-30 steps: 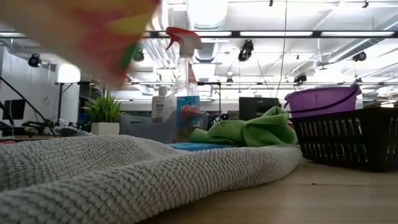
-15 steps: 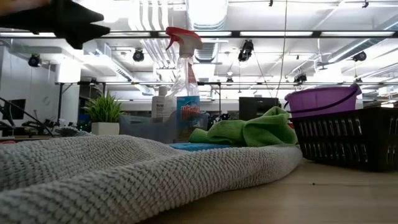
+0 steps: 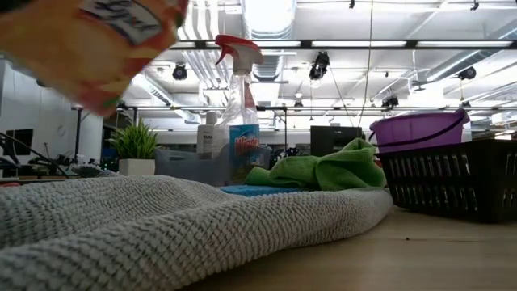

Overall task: Pick & Place Kitchen Items
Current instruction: Put the orange spray bottle into the black bin

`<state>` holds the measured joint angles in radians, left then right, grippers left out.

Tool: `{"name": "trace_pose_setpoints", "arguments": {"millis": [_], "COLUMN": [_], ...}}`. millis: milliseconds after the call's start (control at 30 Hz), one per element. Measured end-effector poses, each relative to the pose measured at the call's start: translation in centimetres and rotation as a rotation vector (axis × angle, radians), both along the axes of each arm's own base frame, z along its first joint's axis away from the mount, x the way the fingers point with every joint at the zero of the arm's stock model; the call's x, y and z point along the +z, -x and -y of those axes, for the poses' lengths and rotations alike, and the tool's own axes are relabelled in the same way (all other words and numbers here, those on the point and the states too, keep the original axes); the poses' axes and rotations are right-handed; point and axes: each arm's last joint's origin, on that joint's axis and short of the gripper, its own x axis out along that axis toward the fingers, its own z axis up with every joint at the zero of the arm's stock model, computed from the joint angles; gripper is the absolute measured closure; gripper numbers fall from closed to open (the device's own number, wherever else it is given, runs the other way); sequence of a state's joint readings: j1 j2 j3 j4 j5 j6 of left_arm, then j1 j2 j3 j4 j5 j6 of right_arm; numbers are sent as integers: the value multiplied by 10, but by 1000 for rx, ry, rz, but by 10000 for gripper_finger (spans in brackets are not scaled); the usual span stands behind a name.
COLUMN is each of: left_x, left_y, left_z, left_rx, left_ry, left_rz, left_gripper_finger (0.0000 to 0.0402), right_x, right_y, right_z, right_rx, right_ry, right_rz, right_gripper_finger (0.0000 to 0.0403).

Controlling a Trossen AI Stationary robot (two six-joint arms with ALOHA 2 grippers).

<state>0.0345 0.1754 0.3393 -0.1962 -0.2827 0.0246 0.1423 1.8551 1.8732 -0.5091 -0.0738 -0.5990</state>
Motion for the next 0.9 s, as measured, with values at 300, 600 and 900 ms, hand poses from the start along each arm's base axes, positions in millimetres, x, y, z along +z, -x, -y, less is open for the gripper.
{"name": "trace_pose_setpoints", "arguments": {"millis": [300, 600, 900], "left_x": [-4, 14, 6], "left_y": [-9, -9, -27], "left_z": [-2, -2, 4], "left_rx": [61, 98, -80], "left_ry": [7, 151, 146], "left_rz": [-82, -207, -413], "left_gripper_finger": [123, 123, 123], "right_x": [12, -14, -27], "right_y": [7, -7, -17], "right_z": [56, 67, 66], "right_rx": [-140, -195, -233], "right_ry": [24, -41, -95], "right_rz": [-119, -230, -253], "right_gripper_finger": [302, 302, 302]}}
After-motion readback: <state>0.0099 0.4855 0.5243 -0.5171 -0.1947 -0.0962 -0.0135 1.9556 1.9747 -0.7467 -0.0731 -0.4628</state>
